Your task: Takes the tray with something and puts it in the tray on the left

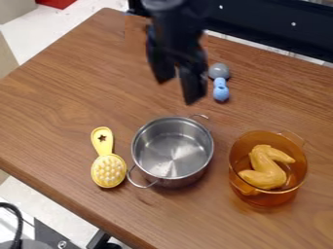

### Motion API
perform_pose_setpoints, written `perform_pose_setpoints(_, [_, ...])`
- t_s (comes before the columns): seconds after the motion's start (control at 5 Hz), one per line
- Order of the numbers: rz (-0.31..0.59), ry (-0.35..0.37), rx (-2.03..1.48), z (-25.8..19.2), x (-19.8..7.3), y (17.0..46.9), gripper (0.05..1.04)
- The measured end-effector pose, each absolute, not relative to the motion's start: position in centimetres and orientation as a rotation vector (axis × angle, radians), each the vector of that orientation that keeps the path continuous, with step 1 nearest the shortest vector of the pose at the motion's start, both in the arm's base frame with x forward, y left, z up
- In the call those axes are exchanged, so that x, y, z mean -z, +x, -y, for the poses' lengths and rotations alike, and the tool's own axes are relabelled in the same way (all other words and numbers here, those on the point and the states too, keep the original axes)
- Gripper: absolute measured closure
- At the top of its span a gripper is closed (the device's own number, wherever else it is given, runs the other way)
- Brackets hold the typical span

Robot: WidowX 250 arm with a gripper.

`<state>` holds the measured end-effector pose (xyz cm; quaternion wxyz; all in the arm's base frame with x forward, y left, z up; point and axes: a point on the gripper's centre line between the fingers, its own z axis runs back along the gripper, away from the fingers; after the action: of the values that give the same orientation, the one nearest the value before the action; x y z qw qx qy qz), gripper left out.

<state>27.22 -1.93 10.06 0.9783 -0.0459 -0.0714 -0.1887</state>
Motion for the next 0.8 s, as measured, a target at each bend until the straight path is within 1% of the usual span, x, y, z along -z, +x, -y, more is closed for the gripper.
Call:
perform_pose_setpoints(0.2, [0.155,-0.087,0.374,4.3,-9.2,26.8,0.086])
perform_pose_setpoints(0.4, [0.196,-0.068,0.380,5.8,-9.2,27.2,0.086])
perform_pose_setpoints(0.6, [0.178,-0.059,0.360,6.3,-8.0,27.7,0.086])
perform_pose_setpoints(0.8, [0.188,-0.035,0.332,6.6,-7.4,28.2,0.086])
